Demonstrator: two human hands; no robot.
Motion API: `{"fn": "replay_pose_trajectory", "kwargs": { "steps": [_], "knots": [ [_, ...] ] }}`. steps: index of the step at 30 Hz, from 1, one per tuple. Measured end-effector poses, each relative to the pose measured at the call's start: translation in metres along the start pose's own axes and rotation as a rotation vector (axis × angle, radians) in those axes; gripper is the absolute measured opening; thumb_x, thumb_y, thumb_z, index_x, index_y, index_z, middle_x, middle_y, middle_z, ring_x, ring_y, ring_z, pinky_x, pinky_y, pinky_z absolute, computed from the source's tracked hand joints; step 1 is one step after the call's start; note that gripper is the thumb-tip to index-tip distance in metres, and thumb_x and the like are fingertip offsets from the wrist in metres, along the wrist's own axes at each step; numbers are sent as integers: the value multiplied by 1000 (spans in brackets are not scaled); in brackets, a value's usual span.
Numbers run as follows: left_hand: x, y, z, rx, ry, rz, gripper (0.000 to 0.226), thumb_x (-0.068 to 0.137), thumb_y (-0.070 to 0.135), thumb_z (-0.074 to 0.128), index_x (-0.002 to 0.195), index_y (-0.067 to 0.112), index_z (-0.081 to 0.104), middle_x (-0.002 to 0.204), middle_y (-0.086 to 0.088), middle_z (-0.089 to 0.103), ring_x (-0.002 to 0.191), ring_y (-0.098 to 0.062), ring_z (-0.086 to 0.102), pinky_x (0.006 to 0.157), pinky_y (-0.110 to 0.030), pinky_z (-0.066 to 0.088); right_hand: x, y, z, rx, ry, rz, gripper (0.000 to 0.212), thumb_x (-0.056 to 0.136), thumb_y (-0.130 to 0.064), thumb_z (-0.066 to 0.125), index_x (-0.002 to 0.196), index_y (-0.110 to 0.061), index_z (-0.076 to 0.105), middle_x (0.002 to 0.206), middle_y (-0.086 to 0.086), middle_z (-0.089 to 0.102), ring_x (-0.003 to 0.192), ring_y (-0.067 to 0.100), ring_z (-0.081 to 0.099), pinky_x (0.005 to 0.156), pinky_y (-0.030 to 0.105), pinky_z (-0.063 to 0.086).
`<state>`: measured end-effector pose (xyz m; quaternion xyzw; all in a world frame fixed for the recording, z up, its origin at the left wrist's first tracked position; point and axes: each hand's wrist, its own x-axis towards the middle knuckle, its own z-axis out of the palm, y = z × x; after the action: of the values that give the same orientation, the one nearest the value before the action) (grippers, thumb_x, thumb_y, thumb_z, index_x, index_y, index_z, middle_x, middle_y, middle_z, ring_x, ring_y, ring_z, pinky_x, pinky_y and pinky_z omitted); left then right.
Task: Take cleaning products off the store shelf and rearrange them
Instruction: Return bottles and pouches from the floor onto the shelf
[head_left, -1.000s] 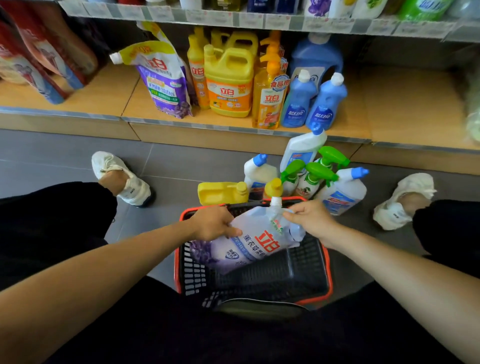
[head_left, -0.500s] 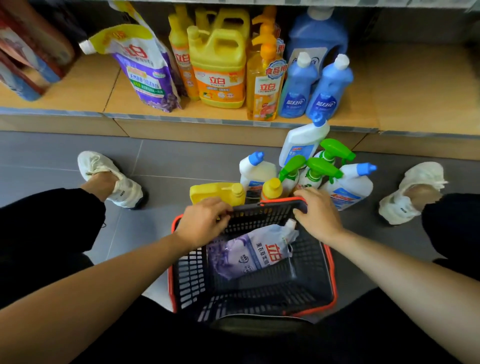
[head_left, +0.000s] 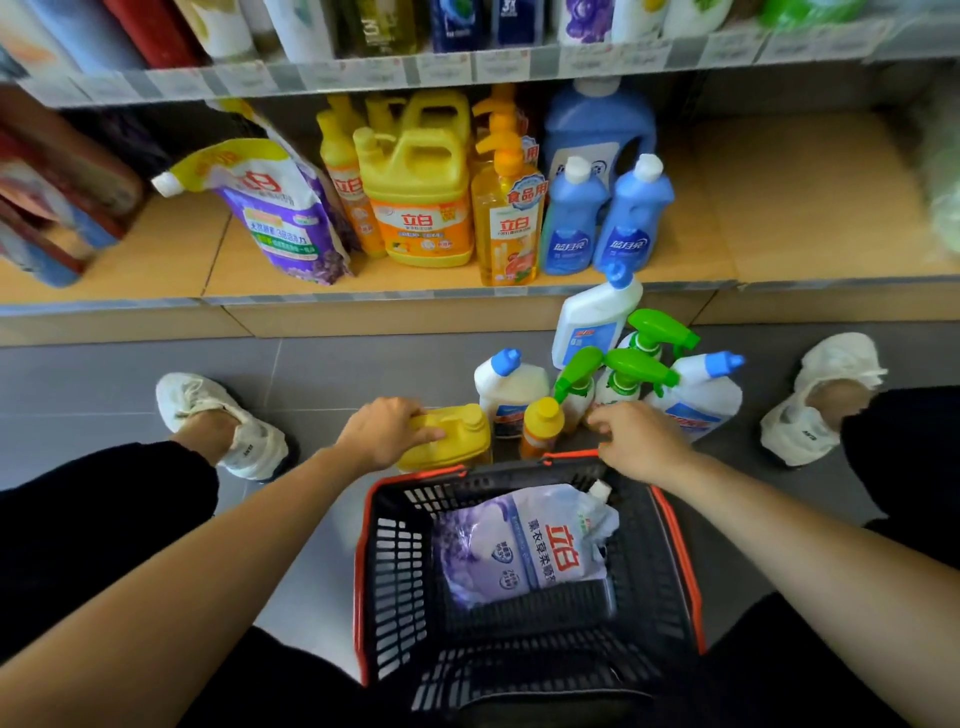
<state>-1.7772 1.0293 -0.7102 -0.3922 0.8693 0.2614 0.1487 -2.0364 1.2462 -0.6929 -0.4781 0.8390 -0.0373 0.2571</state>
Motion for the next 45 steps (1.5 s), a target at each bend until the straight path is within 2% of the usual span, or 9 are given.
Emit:
{"fn": "replay_pose_trajectory", "kwargs": {
  "steps": [5,13,21,26,30,33,37,42,45],
  "knots": [
    [-4,-2,-21,-146,61,-49,38,89,55,68,80,18,62,84,-4,64,84,-28,61,70,-38,45,17,-35,3,41,25,-180,50,82,-39,77,126,-26,58,113,6,71,104,32,66,81,42,55],
    [-43,-31,-118,-289,159,-71,26,90,49,71,92,23,70,88,6,68,84,-12,63,66,-28,47,30,-81,-3,-180,-102,-318,14,97,-29,57,106,-18,57,108,9,69,103,32,64,78,39,50],
    [-56,-78,-146,-411,363,-113,21,92,40,70,98,20,71,89,2,69,85,-17,64,67,-31,49,77,-202,-101,180,272,-411,31,88,-31,72,68,-18,52,75,8,63,76,29,58,62,35,31],
    [-47,-105,-144,-549,480,-213,19,89,45,72,84,26,70,83,4,69,81,-14,63,66,-34,50,157,-273,-140,148,426,-470,28,91,-34,69,82,-8,63,87,17,67,83,35,62,70,41,45],
    [-34,-117,-148,-591,468,-243,17,88,45,73,80,31,67,82,10,68,81,-9,62,69,-34,51,216,-310,-144,20,442,-444,26,92,-35,67,80,-16,53,99,20,66,98,39,59,72,34,31],
    [-29,-128,-148,-647,458,-268,18,88,43,74,82,28,69,85,5,70,85,-15,65,74,-40,55,243,-325,-134,9,444,-401,23,93,-34,67,86,-13,59,103,20,67,102,40,60,73,36,39],
    [-27,-133,-150,-799,441,-292,16,89,36,75,84,22,73,90,-1,72,89,-20,66,81,-44,54,261,-330,-129,57,513,-312,31,93,-35,68,111,-9,65,114,19,65,110,39,58,76,35,41],
    [-27,-118,-159,-972,412,-256,23,96,27,68,80,15,79,92,-4,74,92,-21,64,82,-37,51,248,-315,-136,155,486,-271,43,89,-32,73,123,-9,61,113,15,68,114,35,59,88,35,45],
    [-24,-101,-169,-1139,400,-270,17,98,17,64,89,12,78,102,-9,75,102,-25,66,97,-43,52,213,-295,-123,445,471,-258,45,83,-25,80,121,-11,63,91,5,72,90,24,68,84,37,52]
  ]
}}
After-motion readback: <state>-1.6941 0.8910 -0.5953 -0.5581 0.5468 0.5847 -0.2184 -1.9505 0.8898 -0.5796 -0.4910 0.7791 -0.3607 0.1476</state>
